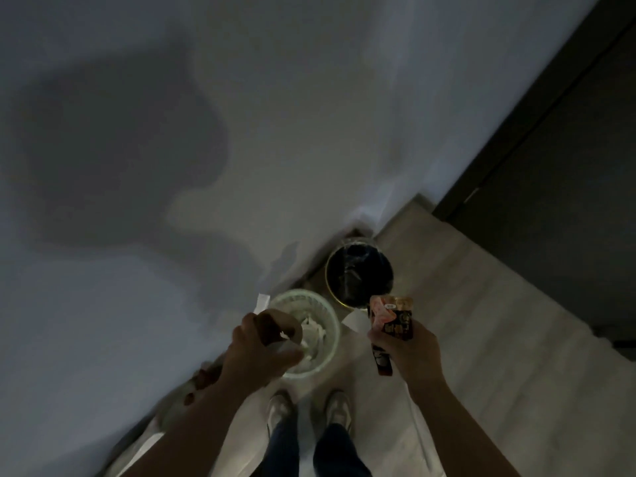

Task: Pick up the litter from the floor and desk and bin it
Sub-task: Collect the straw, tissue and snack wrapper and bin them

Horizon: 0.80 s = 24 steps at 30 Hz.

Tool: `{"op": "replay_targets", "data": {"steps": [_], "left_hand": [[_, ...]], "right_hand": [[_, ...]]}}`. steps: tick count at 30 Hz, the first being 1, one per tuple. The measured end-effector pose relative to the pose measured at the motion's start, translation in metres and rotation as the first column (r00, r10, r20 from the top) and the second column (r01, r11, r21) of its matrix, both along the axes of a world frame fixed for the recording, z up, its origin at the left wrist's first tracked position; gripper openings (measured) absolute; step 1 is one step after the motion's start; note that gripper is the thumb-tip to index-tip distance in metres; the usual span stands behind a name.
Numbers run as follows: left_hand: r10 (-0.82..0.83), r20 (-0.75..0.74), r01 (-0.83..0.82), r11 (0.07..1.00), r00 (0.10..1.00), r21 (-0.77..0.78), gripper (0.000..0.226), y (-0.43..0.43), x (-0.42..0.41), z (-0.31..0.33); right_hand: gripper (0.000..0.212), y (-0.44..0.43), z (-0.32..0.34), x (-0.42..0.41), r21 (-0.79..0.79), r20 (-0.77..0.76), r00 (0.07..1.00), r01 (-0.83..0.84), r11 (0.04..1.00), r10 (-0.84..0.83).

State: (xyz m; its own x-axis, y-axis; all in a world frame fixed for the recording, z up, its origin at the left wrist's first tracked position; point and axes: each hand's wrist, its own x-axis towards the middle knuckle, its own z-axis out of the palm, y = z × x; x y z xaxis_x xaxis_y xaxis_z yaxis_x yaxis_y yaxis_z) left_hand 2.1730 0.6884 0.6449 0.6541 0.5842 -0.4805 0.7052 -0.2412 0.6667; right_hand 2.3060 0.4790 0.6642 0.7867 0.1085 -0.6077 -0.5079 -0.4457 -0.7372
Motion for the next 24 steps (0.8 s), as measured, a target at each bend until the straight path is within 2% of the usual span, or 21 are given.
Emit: {"op": "replay_targets", "data": {"steps": [3, 7, 10, 12, 13, 15, 17, 19, 21, 24], "left_hand": [[-0.065, -0.049, 0.063, 0.998, 0.997, -0.027, 0.060, 0.005, 0.023, -0.043], [-0.124, -0.235, 0.113, 0.992, 0.964, -0.059, 0.057, 0.015, 0.049, -0.110], [-0.248, -0.289, 0.240, 0.969, 0.925, -0.063, 0.039, 0.013, 0.058, -0.117], [-0.303, -0.350, 0.278, 0.953, 0.886, -0.123, 0.027, 0.017, 0.073, -0.200], [-0.313, -0.364, 0.286, 0.950, 0.877, -0.126, 0.026, 0.017, 0.078, -0.202], [-0.316, -0.380, 0.307, 0.948, 0.869, -0.086, 0.042, 0.018, 0.078, -0.213], [-0.376, -0.420, 0.369, 0.924, 0.826, -0.101, 0.092, 0.021, 0.078, -0.240], [-0.400, -0.444, 0.397, 0.912, 0.802, -0.105, 0.121, 0.029, 0.083, -0.271], [-0.428, -0.445, 0.434, 0.896, 0.786, -0.096, 0.127, 0.033, 0.082, -0.296], [-0.470, -0.480, 0.482, 0.869, 0.740, -0.108, 0.124, 0.037, 0.080, -0.316]], "right_hand": [[0.016, 0.000, -0.035, 0.013, -0.044, -0.004, 1.000, 0.010, 0.999, -0.010], [0.017, -0.001, -0.090, 0.021, -0.122, -0.030, 1.000, -0.011, 0.992, 0.007], [0.016, -0.004, -0.097, 0.017, -0.173, -0.052, 0.999, -0.021, 0.985, 0.012], [0.017, 0.002, -0.178, 0.021, -0.207, -0.112, 0.994, -0.014, 0.978, -0.009], [0.018, 0.003, -0.178, 0.023, -0.217, -0.119, 0.993, -0.031, 0.976, 0.005], [0.019, 0.004, -0.182, 0.021, -0.254, -0.103, 0.994, -0.060, 0.965, 0.034], [0.019, 0.009, -0.199, 0.020, -0.265, -0.120, 0.992, -0.071, 0.962, 0.040], [0.021, 0.016, -0.222, 0.025, -0.278, -0.141, 0.990, -0.069, 0.958, 0.031], [0.023, 0.021, -0.241, 0.026, -0.302, -0.152, 0.987, -0.090, 0.949, 0.045], [0.023, 0.029, -0.260, 0.026, -0.315, -0.151, 0.984, -0.138, 0.939, 0.094]]}}
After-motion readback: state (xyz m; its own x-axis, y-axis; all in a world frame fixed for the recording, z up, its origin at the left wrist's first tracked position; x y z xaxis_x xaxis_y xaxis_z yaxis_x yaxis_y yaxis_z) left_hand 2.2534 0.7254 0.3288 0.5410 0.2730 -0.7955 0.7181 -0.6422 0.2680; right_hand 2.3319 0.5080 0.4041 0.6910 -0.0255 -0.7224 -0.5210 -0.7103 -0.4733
